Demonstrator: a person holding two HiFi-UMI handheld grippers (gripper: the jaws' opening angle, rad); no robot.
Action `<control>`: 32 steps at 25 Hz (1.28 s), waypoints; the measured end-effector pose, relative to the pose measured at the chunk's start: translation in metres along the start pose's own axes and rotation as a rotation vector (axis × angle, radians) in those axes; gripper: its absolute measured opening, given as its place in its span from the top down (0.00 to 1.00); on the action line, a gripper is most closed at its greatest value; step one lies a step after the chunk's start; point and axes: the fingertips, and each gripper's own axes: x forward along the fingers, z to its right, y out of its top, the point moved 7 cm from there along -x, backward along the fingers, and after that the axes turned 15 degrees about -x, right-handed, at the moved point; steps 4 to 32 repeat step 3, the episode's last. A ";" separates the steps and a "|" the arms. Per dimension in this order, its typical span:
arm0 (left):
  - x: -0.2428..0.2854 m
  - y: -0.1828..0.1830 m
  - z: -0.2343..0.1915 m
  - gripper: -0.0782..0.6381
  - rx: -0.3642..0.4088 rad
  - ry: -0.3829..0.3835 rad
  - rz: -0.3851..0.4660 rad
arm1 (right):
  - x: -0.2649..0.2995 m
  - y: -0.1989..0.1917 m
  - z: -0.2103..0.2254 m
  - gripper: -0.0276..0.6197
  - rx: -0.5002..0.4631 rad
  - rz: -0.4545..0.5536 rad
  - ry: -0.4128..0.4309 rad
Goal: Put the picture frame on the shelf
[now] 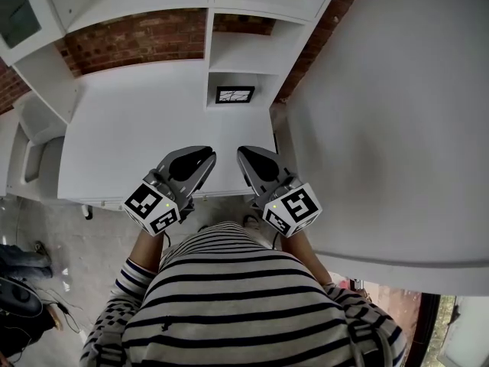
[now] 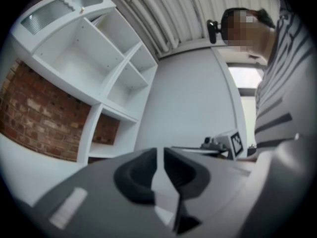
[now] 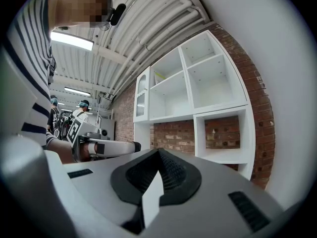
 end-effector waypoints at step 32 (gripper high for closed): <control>-0.001 0.000 -0.002 0.82 0.003 -0.007 -0.002 | 0.003 0.000 0.000 0.95 0.003 -0.001 0.000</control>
